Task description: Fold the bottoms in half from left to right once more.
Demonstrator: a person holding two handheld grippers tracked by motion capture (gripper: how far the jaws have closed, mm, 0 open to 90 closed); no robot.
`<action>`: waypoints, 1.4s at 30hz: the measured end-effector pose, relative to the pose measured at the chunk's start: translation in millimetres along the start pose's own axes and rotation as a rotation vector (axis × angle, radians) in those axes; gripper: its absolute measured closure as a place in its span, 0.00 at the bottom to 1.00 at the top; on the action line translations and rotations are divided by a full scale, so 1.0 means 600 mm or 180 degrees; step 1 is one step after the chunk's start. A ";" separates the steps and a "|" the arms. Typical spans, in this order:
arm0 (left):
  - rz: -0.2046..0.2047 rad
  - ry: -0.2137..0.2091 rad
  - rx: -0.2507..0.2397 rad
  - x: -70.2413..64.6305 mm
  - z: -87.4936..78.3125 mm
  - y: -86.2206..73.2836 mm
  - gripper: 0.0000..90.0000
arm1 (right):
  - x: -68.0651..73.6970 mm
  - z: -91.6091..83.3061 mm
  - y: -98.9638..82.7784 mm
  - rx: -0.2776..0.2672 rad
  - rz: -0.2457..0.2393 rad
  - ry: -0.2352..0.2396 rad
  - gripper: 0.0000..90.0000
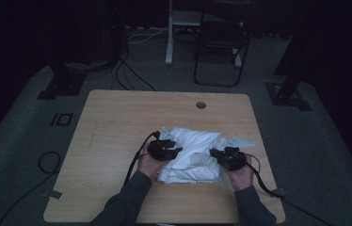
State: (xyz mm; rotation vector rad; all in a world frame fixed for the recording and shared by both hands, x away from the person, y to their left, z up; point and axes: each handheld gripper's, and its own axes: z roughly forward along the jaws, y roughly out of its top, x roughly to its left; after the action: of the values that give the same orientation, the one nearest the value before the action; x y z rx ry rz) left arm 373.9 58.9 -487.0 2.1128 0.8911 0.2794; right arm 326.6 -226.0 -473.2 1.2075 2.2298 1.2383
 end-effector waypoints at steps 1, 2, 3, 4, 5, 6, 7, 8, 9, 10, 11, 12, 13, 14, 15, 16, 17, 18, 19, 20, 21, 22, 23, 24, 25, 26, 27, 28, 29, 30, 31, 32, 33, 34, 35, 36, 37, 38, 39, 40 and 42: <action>0.0005 -0.0008 -0.0001 0.001 -0.001 0.000 0.65 | -0.002 -0.016 0.000 -0.0059 0.0006 0.0010 0.98; 0.0007 -0.0019 -0.0020 0.000 -0.002 -0.001 0.64 | -0.005 -0.031 -0.002 -0.0098 0.0012 0.0036 0.97; 0.0020 -0.0008 -0.0018 0.000 -0.002 -0.001 0.64 | -0.008 -0.043 -0.005 -0.0116 0.0024 0.0041 0.96; 0.0038 0.0022 -0.0004 -0.001 -0.002 -0.001 0.64 | -0.010 -0.053 -0.010 -0.0118 0.0012 -0.0030 0.95; 0.0031 0.0023 -0.0004 0.000 -0.002 -0.001 0.64 | -0.013 -0.061 -0.015 -0.0107 0.0004 -0.0103 0.92; 0.0017 0.0015 -0.0007 0.001 -0.002 -0.001 0.64 | -0.016 -0.067 -0.021 -0.0090 0.0030 -0.0133 0.88; 0.0011 0.0020 -0.0013 0.001 -0.002 0.000 0.64 | -0.017 -0.071 -0.026 -0.0089 0.0048 -0.0164 0.81; 0.0001 0.0020 -0.0020 0.000 -0.002 0.000 0.64 | -0.016 -0.074 -0.029 -0.0096 0.0063 -0.0157 0.75; -0.0010 0.0015 -0.0029 -0.001 -0.001 0.001 0.64 | -0.014 -0.075 -0.031 -0.0117 0.0067 -0.0130 0.70; 0.0004 0.0019 -0.0024 -0.003 -0.001 0.002 0.64 | -0.010 -0.076 -0.030 -0.0168 0.0051 -0.0087 0.67; 0.0012 0.0021 -0.0033 -0.005 0.000 0.003 0.64 | -0.004 -0.076 -0.027 -0.0214 0.0002 -0.0041 0.65; 0.0022 0.0021 -0.0031 -0.006 0.000 0.004 0.64 | 0.004 -0.074 -0.022 -0.0224 -0.0033 -0.0004 0.62; 0.0020 0.0009 -0.0037 -0.008 0.000 0.005 0.64 | 0.012 -0.071 -0.016 -0.0239 -0.0065 0.0034 0.60; 0.0031 0.0002 -0.0041 -0.009 0.000 0.006 0.64 | 0.021 -0.067 -0.010 -0.0256 -0.0102 0.0108 0.58; 0.0028 -0.0002 -0.0046 -0.010 0.000 0.007 0.64 | 0.029 -0.062 -0.003 -0.0276 -0.0126 0.0192 0.56; 0.0028 -0.0002 -0.0046 -0.010 0.000 0.007 0.64 | 0.029 -0.062 -0.003 -0.0276 -0.0126 0.0192 0.56; 0.0033 -0.0005 -0.0039 -0.011 0.002 0.007 0.64 | 0.036 -0.056 0.004 -0.0298 -0.0137 0.0251 0.55; 0.0031 -0.0009 -0.0036 -0.011 0.002 0.007 0.64 | 0.050 -0.045 0.018 -0.0317 -0.0185 0.0306 0.55; 0.0028 -0.0011 -0.0032 -0.011 0.002 0.007 0.64 | 0.053 -0.041 0.023 -0.0329 -0.0183 0.0323 0.55; 0.0022 -0.0012 -0.0038 -0.011 0.002 0.007 0.64 | 0.058 -0.035 0.029 -0.0338 -0.0174 0.0342 0.55; 0.0019 -0.0015 -0.0037 -0.010 0.002 0.007 0.64 | 0.062 -0.030 0.035 -0.0347 -0.0183 0.0359 0.55; 0.0018 -0.0016 -0.0037 -0.010 0.002 0.007 0.64 | 0.066 -0.027 0.041 -0.0359 -0.0183 0.0375 0.55; 0.0015 -0.0018 -0.0035 -0.010 0.002 0.007 0.64 | 0.070 -0.023 0.046 -0.0368 -0.0188 0.0380 0.54; 0.0003 -0.0022 -0.0038 -0.010 0.003 0.007 0.64 | 0.073 -0.020 0.051 -0.0375 -0.0210 0.0385 0.54; -0.0001 -0.0023 -0.0037 -0.010 0.003 0.007 0.64 | 0.076 -0.014 0.055 -0.0344 -0.0261 0.0371 0.53; -0.0007 -0.0023 -0.0038 -0.010 0.003 0.007 0.64 | 0.077 -0.010 0.056 -0.0290 -0.0285 0.0346 0.54; 0.0003 -0.0021 -0.0032 -0.010 0.002 0.007 0.64 | 0.077 -0.004 0.056 -0.0215 -0.0309 0.0330 0.58; 0.0014 -0.0019 -0.0029 -0.010 0.002 0.007 0.64 | 0.075 0.001 0.052 -0.0096 -0.0328 0.0330 0.70; 0.0016 -0.0022 -0.0029 -0.009 0.001 0.007 0.64 | 0.074 0.002 0.047 -0.0042 -0.0337 0.0350 0.81; 0.0014 -0.0022 -0.0033 -0.009 0.001 0.007 0.64 | 0.072 0.001 0.040 -0.0009 -0.0346 0.0366 0.90; 0.0006 -0.0025 -0.0036 -0.008 0.001 0.007 0.63 | 0.071 -0.004 0.031 0.0011 -0.0357 0.0334 0.98; -0.0009 -0.0029 -0.0044 -0.007 0.001 0.006 0.63 | 0.069 -0.013 0.021 0.0014 -0.0340 0.0300 0.99; -0.0015 -0.0036 -0.0045 -0.007 0.001 0.006 0.62 | 0.065 -0.026 0.009 -0.0010 -0.0301 0.0322 0.99; -0.0015 -0.0038 -0.0043 -0.006 0.001 0.006 0.62 | 0.063 -0.036 0.002 -0.0033 -0.0285 0.0336 0.99; -0.0020 -0.0039 -0.0043 -0.006 0.001 0.006 0.62 | 0.062 -0.054 -0.009 -0.0072 -0.0270 0.0341 0.99; -0.0021 -0.0042 -0.0042 -0.005 0.001 0.006 0.62 | 0.062 -0.064 -0.015 -0.0085 -0.0263 0.0363 0.99; -0.0021 -0.0044 -0.0042 -0.005 0.001 0.006 0.62 | 0.062 -0.081 -0.024 -0.0121 -0.0246 0.0394 0.99; -0.0019 -0.0043 -0.0044 -0.004 0.002 0.005 0.62 | 0.063 -0.091 -0.030 -0.0134 -0.0247 0.0418 0.99; -0.0017 -0.0031 -0.0039 -0.004 0.002 0.005 0.62 | 0.065 -0.101 -0.037 -0.0149 -0.0254 0.0453 0.99; -0.0017 -0.0035 -0.0036 -0.003 0.002 0.005 0.62 | 0.067 -0.111 -0.046 -0.0123 -0.0242 0.0464 0.98; -0.0014 -0.0031 -0.0037 -0.002 0.000 0.004 0.61 | 0.068 -0.120 -0.057 -0.0097 -0.0247 0.0426 0.93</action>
State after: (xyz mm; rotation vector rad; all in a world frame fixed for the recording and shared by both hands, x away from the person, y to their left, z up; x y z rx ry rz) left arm 374.1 56.8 -484.9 2.0996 0.8861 0.2711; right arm 240.1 -241.7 -454.9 1.0448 2.3192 1.3536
